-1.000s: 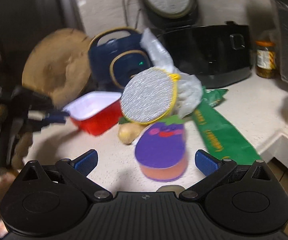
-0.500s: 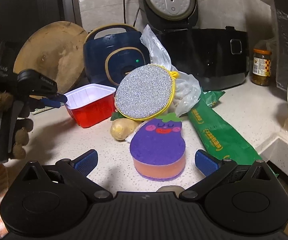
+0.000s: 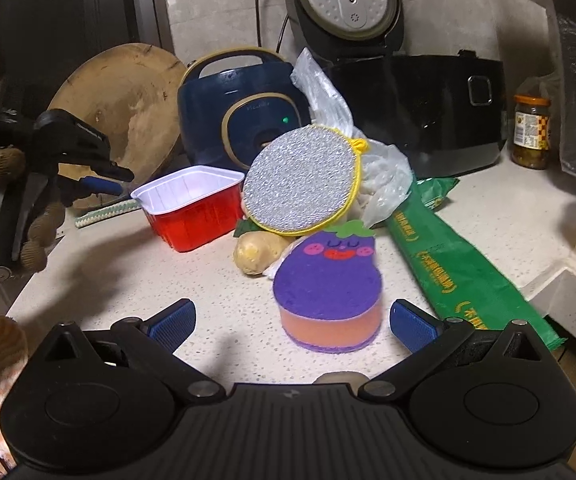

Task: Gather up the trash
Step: 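Move the left gripper to the red tray while the right gripper approaches the purple eggplant sponge, then close the left gripper on the red tray rim while the right gripper grasps the eggplant sponge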

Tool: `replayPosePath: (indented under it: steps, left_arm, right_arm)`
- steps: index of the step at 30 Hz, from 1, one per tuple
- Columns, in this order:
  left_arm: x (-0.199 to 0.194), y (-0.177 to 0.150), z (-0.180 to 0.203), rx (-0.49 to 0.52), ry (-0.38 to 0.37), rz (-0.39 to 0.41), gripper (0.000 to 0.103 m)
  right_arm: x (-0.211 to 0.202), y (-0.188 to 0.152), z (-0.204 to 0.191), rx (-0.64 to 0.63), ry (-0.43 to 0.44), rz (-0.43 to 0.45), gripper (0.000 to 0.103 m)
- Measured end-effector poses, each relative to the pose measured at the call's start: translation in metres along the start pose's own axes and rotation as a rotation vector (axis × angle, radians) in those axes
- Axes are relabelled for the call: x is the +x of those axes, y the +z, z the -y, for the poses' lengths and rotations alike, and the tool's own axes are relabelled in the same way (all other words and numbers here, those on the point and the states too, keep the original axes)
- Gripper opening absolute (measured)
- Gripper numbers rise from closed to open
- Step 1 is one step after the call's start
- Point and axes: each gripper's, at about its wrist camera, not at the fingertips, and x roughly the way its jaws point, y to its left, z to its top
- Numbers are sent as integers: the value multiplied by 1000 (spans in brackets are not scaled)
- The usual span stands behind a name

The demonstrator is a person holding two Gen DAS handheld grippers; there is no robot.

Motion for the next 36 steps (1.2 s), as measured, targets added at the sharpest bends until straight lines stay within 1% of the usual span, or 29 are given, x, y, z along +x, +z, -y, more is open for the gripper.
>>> replayPosePath:
  steps: [1, 2, 3, 4, 5, 6, 7, 9, 10, 13, 14, 16, 18, 22, 23, 25, 27, 29, 32, 34, 36]
  left_arm:
    - [1, 10, 5, 84, 15, 50, 21]
    - [4, 18, 12, 191, 31, 105, 21]
    - [13, 25, 20, 316, 40, 132, 21]
    - [24, 29, 24, 389, 35, 110, 21]
    - [40, 35, 25, 432, 17, 50, 21]
    - [56, 40, 23, 447, -10, -35, 21]
    - [70, 44, 21, 447, -34, -108, 22]
    - [88, 49, 17, 431, -68, -193, 21]
    - [94, 51, 16, 426, -73, -215, 22]
    - [103, 51, 16, 423, -51, -235, 22]
    - [102, 48, 16, 431, -57, -250, 26]
    - [97, 42, 18, 467, -67, -256, 26]
    - [84, 34, 17, 459, -88, -278, 26]
    - [49, 13, 8, 359, -172, -347, 23]
    - [39, 4, 5, 355, -194, -362, 22]
    - [27, -15, 3, 394, -216, -365, 21]
    - [23, -33, 0, 409, -189, -350, 18]
    - [21, -46, -6, 364, -178, -330, 17]
    - [12, -53, -14, 290, -202, -299, 14]
    - [3, -55, -16, 269, -213, -284, 13]
    - [-9, -56, -16, 273, -220, -263, 12]
  right_arm:
    - [-2, 0, 2, 2, -3, 4, 103]
    - [-4, 0, 3, 4, -3, 6, 103]
    - [-6, 0, 4, 2, -2, 5, 103]
    - [-8, 0, 5, -2, 0, -1, 103]
    - [-10, 0, 5, -11, 1, -2, 103]
    - [-11, 1, 5, -19, 0, -2, 103]
    - [-13, 1, 5, -25, -3, -1, 103]
    - [-16, 2, 6, -30, -4, -1, 103]
    - [-18, 2, 8, -27, 1, -6, 103]
    - [-20, 3, 14, -3, 26, -34, 103]
    - [-20, 3, 15, 5, 34, -45, 103]
    - [-19, 4, 17, 15, 40, -59, 103]
    - [-17, 4, 18, 12, 35, -63, 103]
    - [-16, 8, 16, -3, 22, -36, 103]
    - [-14, 10, 16, -2, 23, -32, 103]
    - [-9, 14, 16, 5, 30, -31, 103]
    - [-1, 17, 17, 19, 31, -30, 103]
    - [8, 20, 16, 14, 25, -22, 103]
    - [20, 22, 8, -39, -15, -12, 103]
    - [26, 21, 4, -64, -58, -11, 103]
    - [31, 20, 2, -73, -61, -21, 101]
